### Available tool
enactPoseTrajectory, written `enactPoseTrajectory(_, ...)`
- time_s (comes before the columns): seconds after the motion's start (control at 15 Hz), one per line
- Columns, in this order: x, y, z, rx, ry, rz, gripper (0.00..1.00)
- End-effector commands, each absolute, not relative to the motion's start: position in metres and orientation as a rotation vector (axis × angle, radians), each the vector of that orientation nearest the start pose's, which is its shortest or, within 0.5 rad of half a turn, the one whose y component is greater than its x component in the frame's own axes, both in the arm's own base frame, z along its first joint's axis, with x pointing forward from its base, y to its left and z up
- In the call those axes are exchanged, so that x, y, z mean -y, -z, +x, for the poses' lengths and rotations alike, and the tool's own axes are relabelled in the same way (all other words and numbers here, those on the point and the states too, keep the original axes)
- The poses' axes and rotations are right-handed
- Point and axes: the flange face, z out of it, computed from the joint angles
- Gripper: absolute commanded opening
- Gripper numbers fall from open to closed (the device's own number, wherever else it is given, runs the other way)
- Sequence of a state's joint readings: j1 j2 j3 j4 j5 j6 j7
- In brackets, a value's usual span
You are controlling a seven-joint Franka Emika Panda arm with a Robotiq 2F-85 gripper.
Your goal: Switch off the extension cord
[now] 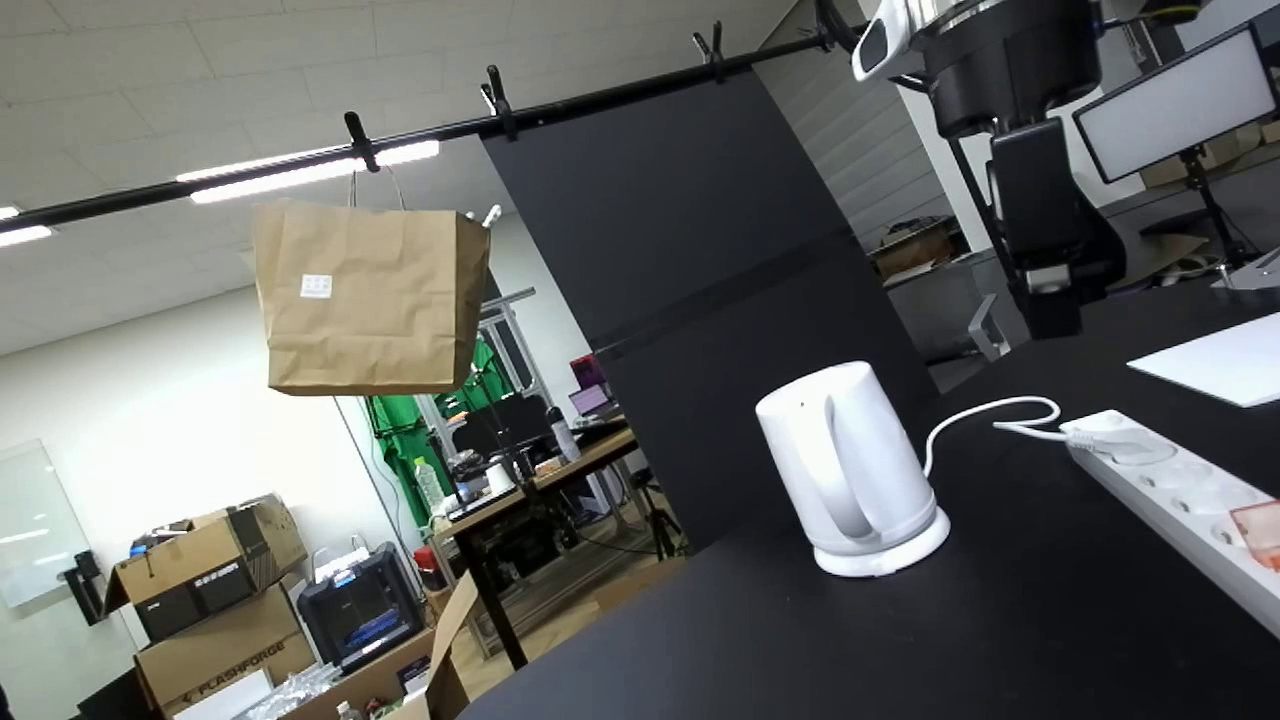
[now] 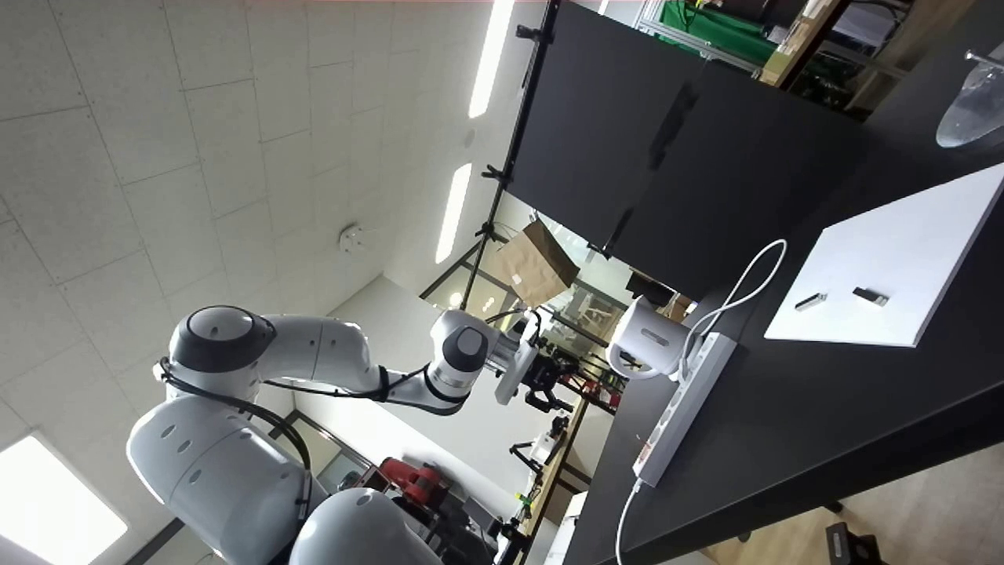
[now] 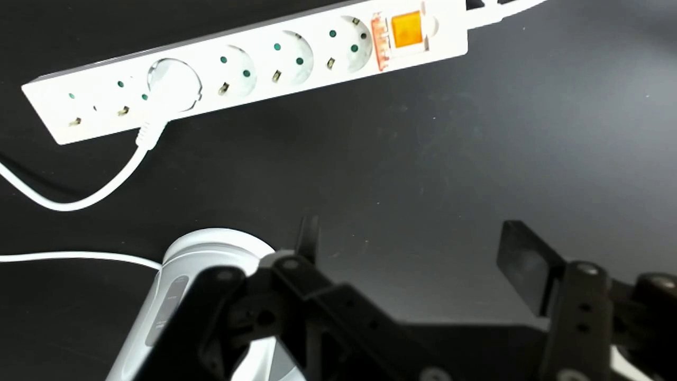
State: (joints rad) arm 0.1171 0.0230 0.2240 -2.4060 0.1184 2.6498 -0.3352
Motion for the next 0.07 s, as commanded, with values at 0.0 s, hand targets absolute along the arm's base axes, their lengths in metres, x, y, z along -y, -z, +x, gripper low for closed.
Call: enactPoseTrajectory(0.0, -0.1687, -0.3255, 0.4842, 0.867, 0.338, -2.925, 0.87)
